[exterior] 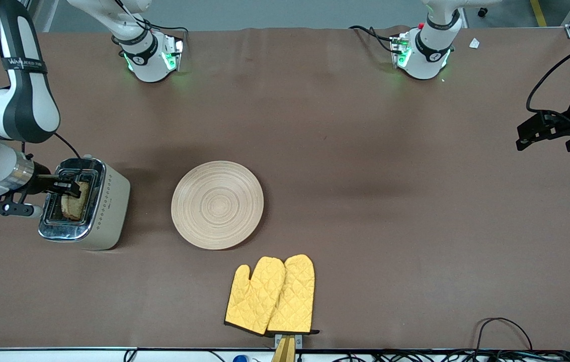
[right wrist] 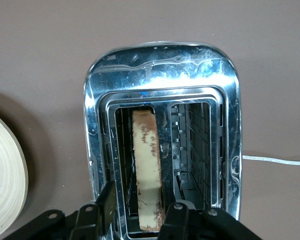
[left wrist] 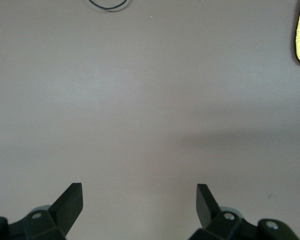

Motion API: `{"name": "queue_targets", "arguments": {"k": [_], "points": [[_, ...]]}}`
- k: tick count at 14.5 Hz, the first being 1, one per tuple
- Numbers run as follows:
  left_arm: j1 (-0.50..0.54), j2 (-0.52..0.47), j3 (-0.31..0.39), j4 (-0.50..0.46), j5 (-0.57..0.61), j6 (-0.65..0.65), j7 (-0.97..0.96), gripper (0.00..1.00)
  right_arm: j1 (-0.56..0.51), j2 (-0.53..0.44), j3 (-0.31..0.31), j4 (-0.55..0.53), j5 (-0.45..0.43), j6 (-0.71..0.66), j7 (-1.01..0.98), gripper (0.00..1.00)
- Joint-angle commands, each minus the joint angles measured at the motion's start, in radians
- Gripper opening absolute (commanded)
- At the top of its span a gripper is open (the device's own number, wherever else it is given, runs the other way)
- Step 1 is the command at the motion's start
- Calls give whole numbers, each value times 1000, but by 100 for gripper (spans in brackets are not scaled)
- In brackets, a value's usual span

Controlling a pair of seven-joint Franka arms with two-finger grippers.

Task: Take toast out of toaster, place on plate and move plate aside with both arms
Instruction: 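Reach the right gripper down into the toaster slot over the toast, then grasp the toast slice with the right gripper and lift it out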

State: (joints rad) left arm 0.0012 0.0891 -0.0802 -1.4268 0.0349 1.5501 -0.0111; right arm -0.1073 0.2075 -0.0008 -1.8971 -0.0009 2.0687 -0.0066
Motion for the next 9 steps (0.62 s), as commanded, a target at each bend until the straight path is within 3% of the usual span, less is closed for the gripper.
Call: {"name": "queue_targets", "arguments": {"k": [1, 9], "points": [[2, -17, -3, -14, 17, 1, -10, 100, -12, -14, -1, -25, 5, 18, -33, 44], [13, -12, 2, -14, 17, -18, -7, 100, -20, -5, -1, -36, 5, 14, -65, 3]]}}
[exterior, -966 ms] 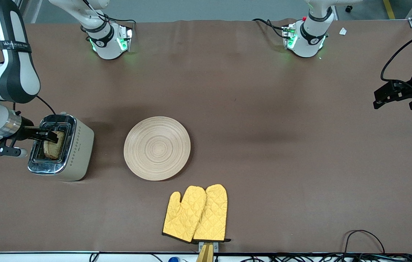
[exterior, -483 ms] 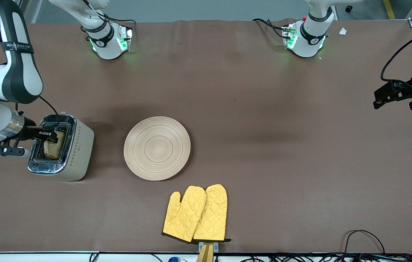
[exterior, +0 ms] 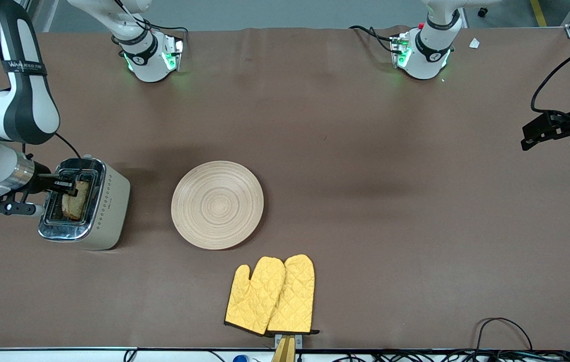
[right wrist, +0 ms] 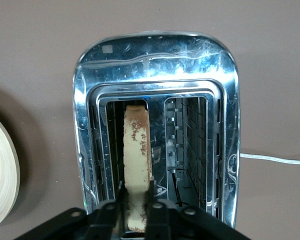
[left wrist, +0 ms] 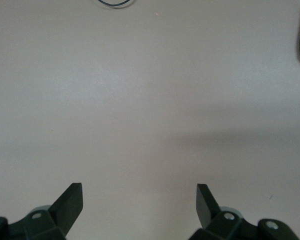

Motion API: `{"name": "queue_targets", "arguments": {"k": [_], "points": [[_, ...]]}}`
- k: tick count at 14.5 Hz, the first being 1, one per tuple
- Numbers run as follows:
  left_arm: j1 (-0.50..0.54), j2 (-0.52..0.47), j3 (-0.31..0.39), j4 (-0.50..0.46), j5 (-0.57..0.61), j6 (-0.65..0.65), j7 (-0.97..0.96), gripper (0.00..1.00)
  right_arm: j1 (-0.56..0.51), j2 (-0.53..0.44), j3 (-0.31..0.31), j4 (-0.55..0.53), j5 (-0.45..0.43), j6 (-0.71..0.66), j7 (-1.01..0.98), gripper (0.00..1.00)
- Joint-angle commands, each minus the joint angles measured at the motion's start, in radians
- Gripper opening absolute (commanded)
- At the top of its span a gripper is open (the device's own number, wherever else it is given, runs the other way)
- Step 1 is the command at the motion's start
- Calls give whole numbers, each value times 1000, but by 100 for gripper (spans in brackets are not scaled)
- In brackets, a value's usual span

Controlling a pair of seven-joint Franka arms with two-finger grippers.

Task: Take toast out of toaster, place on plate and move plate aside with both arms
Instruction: 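Grasp the toast slice with the right gripper and lift it out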

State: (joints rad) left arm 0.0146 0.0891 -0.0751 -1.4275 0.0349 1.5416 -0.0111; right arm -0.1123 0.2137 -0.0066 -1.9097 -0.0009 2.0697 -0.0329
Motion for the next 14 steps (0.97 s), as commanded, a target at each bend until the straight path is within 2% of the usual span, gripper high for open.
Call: {"name": "queue_targets", "arguments": {"k": [1, 2, 5, 7, 9, 11, 14], "points": [[-4, -9, -3, -11, 17, -9, -10, 100, -27, -11, 5, -17, 7, 4, -79, 1], [-4, -9, -5, -11, 17, -9, -9, 100, -44, -13, 7, 6, 16, -35, -100, 0], [-5, -12, -9, -13, 17, -11, -12, 100, -41, -13, 7, 214, 19, -309, -101, 0], [-4, -12, -9, -13, 17, -14, -13, 100, -21, -16, 11, 302, 21, -423, -93, 0], [-4, -12, -9, -14, 17, -15, -12, 100, 35, -28, 13, 357, 21, -500, -56, 0], [-1, -14, -9, -14, 17, -18, -12, 100, 138, -27, 11, 418, 21, -588, 113, 0], [1, -12, -9, -14, 17, -18, -3, 100, 304, -22, 10, 416, 21, -548, 331, 0]]}}
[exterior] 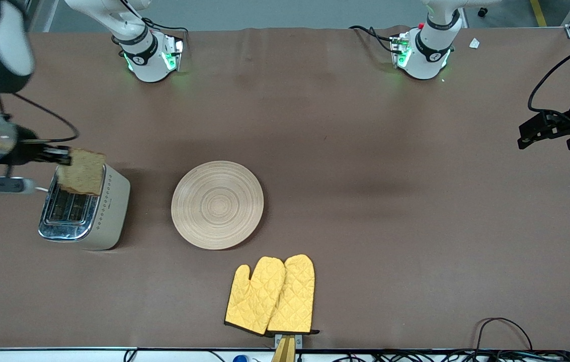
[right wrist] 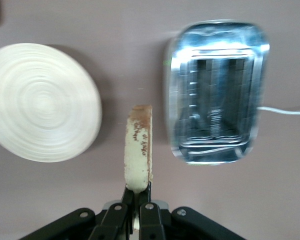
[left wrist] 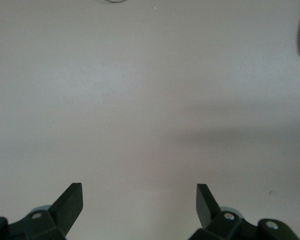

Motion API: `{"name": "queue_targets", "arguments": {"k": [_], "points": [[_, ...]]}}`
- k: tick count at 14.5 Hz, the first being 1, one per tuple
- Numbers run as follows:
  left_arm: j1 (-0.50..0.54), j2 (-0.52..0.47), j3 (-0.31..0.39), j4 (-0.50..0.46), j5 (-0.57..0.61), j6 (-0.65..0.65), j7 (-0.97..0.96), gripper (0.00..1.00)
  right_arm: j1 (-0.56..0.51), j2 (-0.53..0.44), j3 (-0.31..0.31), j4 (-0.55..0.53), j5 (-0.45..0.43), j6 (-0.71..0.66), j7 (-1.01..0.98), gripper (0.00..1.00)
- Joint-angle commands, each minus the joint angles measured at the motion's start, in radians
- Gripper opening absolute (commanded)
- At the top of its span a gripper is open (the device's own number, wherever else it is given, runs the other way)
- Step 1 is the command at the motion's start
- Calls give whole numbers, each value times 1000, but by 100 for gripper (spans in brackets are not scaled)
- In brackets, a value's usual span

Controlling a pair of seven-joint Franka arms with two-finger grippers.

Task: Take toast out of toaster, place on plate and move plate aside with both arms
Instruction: 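Carry the toast with the right gripper over the wooden plate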

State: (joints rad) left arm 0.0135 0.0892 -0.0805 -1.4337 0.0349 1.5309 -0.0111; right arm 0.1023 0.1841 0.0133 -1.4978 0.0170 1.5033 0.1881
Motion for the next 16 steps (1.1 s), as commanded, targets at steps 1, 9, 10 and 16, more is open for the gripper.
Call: {"name": "queue_targets", "arguments": {"k": [1, 9, 10, 16], "points": [[2, -12, -4, -8, 17, -8, -1, 100, 133, 17, -10, -4, 3, 52, 160, 0], [2, -6, -2, -8, 19, -9, -1, 100, 215, 66, -10, -316, 398, 555, 298, 0], [3, -6, -2, -8, 19, -9, -1, 100, 224, 69, -9, -355, 423, 627, 297, 0], [3, -6, -2, -10, 19, -9, -1, 100, 287, 155, -7, -386, 465, 791, 275, 0]]}}
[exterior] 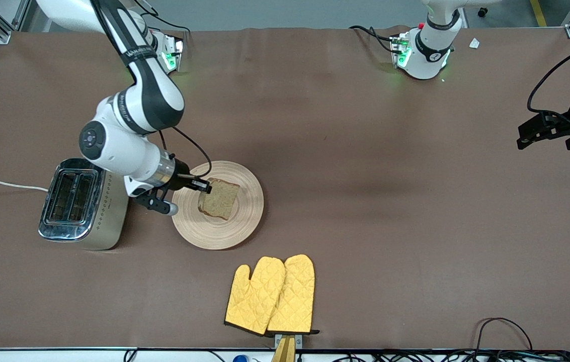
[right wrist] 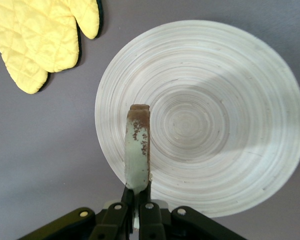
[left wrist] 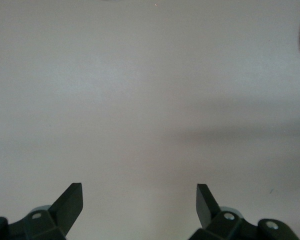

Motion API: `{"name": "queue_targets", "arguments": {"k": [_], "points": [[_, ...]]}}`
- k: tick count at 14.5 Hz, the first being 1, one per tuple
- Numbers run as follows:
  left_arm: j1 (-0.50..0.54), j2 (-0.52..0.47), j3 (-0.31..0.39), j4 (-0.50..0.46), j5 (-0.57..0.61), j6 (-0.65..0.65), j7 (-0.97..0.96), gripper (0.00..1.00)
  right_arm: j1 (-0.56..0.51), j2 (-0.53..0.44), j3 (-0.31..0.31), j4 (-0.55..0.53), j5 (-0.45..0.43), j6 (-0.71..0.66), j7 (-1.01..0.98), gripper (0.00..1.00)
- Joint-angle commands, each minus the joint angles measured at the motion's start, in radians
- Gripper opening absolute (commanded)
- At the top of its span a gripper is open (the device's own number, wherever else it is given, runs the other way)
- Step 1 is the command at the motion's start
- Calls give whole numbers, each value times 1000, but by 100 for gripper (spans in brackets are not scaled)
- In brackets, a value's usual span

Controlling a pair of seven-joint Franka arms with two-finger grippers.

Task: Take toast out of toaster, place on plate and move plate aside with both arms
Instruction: 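Carry the toast with the right gripper over the wooden plate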

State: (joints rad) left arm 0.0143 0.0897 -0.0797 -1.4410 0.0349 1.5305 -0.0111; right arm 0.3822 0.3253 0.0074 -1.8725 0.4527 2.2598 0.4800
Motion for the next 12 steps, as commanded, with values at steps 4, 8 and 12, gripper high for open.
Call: {"name": "queue_targets", "arguments": {"k": [4, 8, 12], "points": [[1, -7, -3, -2, 19, -9, -3, 100, -17, 23, -1, -69, 46, 73, -151, 0], [1, -7, -3, -4, 17, -9, -3, 100, -72, 20, -3, -149, 87, 78, -308, 0], [3, -7, -3, -4, 17, -18, -4, 100, -117, 5, -6, -233, 87, 76, -400, 0]]}}
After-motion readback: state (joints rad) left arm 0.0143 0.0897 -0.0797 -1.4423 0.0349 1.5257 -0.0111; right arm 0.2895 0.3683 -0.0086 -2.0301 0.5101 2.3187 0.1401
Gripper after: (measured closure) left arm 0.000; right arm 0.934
